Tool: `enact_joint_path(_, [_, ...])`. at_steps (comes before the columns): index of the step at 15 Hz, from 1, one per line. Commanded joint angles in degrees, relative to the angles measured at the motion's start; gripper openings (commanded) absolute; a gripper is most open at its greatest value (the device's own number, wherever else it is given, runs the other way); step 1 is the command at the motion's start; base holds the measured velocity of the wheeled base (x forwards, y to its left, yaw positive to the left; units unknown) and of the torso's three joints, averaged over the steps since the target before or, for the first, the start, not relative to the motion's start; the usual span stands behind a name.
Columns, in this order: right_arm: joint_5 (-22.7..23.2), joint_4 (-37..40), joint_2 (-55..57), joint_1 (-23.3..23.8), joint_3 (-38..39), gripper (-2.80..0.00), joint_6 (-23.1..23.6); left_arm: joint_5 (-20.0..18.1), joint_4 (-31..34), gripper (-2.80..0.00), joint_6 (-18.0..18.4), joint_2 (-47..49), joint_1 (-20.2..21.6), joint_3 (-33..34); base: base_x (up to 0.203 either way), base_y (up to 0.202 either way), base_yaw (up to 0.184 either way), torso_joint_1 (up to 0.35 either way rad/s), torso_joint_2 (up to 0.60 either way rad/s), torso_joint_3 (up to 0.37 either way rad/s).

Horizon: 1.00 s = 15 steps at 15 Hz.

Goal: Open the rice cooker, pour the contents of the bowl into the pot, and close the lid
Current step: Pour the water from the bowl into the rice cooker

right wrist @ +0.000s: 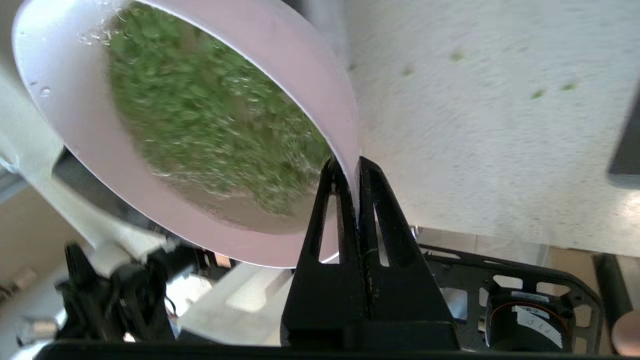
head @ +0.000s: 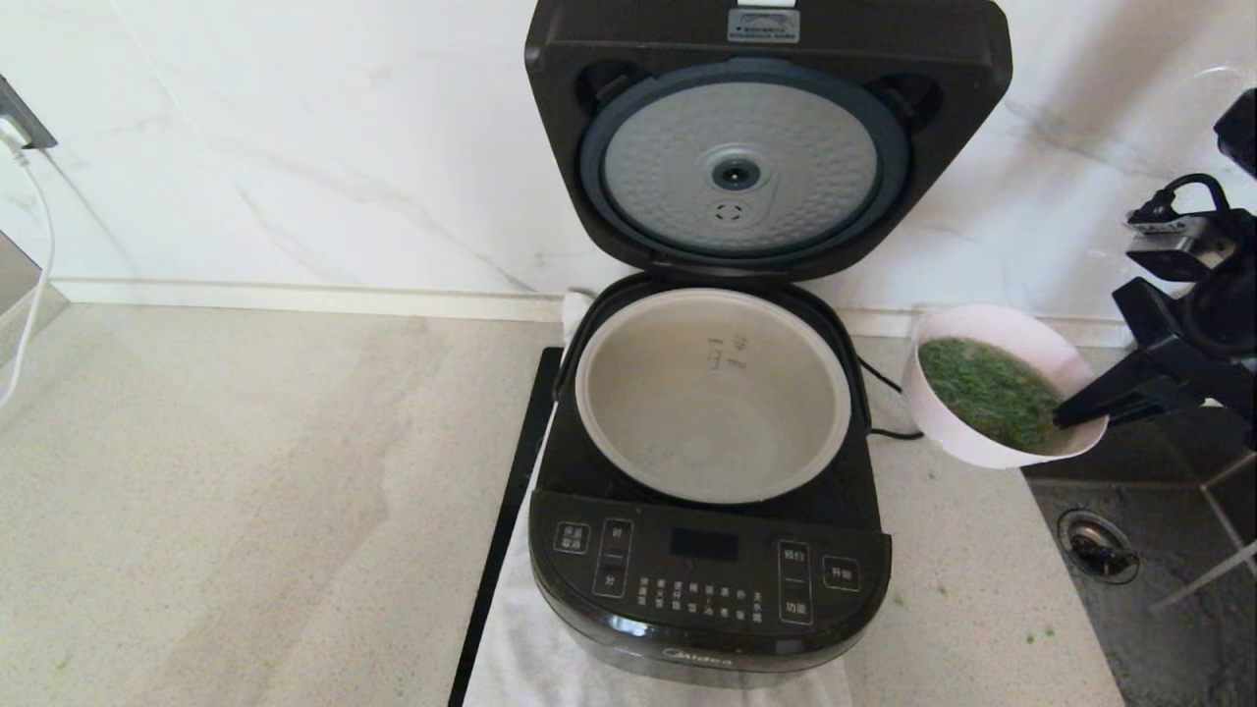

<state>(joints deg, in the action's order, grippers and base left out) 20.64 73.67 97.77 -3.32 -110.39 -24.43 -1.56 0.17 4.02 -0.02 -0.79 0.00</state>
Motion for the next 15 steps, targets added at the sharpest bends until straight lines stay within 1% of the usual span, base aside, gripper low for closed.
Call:
enact_joint_path(1, [-1.0, 0.5, -1.3, -3.8, 0.0, -2.80, -0.8, 0.0, 0.0, -2.80, 0.0, -0.1, 0.0, 0.1, 0.000, 0.000, 0.000, 0.000, 0.00, 0.000])
enact_joint_path(3, [-3.7, 0.4, -1.9, -8.2, -0.1, -2.80, -2.6, 0.0, 0.0, -2.80, 0.0, 0.0, 0.0, 0.1, 0.000, 0.000, 0.000, 0.000, 0.00, 0.000])
enact_joint_path(5, [-5.1, 0.4, -2.2, -11.5, -0.2, -2.80, -3.3, 0.0, 0.0, -2.80, 0.0, 0.0, 0.0, 0.1, 0.000, 0.000, 0.000, 0.000, 0.00, 0.000])
enact_joint_path(7, [-6.2, 0.4, -2.2, -14.0, -0.2, -2.80, -4.0, 0.0, 0.0, -2.80, 0.0, 0.0, 0.0, 0.1, 0.000, 0.000, 0.000, 0.000, 0.00, 0.000])
enact_joint_path(9, [-7.7, -0.1, -2.1, -16.3, -0.2, -2.80, -6.1, 0.0, -0.1, -2.80, 0.0, 0.0, 0.0, 0.1, 0.000, 0.000, 0.000, 0.000, 0.00, 0.000])
enact_joint_path(13, [-8.5, -0.1, -1.3, -20.2, -0.2, -2.80, -6.5, 0.0, 0.0, -2.80, 0.0, 0.0, 0.0, 0.1, 0.000, 0.000, 0.000, 0.000, 0.00, 0.000])
enact_joint_path(15, [-8.9, -1.0, -0.9, -21.8, -0.2, -2.80, -7.4, 0.0, 0.0, -2.80, 0.0, 0.0, 0.0, 0.1, 0.000, 0.000, 0.000, 0.000, 0.00, 0.000])
